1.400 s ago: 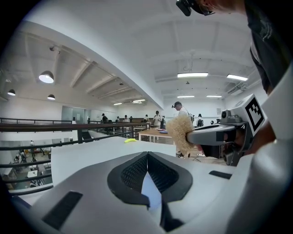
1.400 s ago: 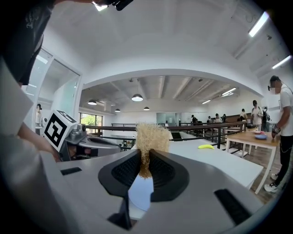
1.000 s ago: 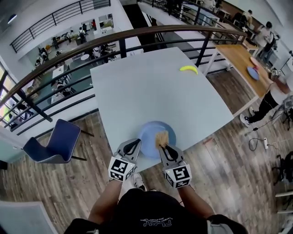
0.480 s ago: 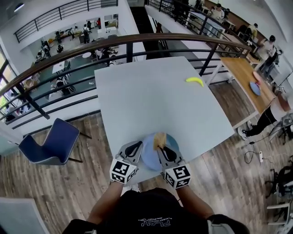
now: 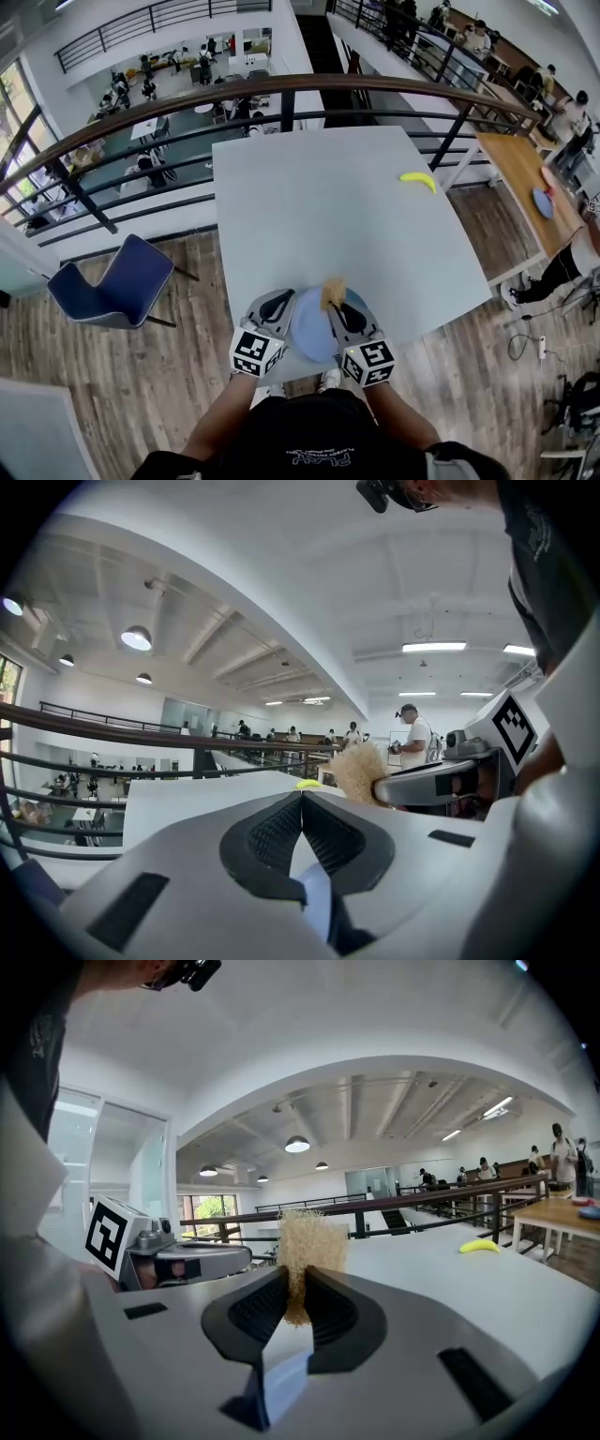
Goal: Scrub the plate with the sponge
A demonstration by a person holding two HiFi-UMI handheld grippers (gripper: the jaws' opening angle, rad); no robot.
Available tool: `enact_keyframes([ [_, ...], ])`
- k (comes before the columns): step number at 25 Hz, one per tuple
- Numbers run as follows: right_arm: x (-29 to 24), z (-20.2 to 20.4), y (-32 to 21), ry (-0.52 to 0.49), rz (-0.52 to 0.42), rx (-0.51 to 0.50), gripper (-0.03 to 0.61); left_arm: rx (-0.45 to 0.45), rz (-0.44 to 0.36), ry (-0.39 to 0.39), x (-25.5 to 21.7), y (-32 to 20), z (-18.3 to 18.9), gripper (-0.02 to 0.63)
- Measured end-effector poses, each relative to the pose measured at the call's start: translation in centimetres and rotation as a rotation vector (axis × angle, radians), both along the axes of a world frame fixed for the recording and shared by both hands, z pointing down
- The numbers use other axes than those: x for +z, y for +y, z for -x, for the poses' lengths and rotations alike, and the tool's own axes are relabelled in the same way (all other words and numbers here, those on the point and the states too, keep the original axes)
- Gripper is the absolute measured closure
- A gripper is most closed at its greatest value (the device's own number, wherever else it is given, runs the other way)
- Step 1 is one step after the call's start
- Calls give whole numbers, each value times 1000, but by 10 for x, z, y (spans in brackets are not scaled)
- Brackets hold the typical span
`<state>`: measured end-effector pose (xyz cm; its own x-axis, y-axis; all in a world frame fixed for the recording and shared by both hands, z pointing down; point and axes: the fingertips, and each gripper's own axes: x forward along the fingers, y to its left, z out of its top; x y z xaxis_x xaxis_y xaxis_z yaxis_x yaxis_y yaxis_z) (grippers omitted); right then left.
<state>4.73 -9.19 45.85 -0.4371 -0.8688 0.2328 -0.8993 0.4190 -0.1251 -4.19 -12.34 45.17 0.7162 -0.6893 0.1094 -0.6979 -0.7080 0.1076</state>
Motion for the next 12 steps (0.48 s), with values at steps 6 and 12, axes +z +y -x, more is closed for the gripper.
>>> enact_keyframes([
  [6, 1, -9, -13, -24, -1, -38, 522, -45, 43, -16, 10, 2, -8, 601],
  [12, 10, -8, -18, -18, 19, -67, 522, -70, 71, -31, 22, 0, -9, 601],
])
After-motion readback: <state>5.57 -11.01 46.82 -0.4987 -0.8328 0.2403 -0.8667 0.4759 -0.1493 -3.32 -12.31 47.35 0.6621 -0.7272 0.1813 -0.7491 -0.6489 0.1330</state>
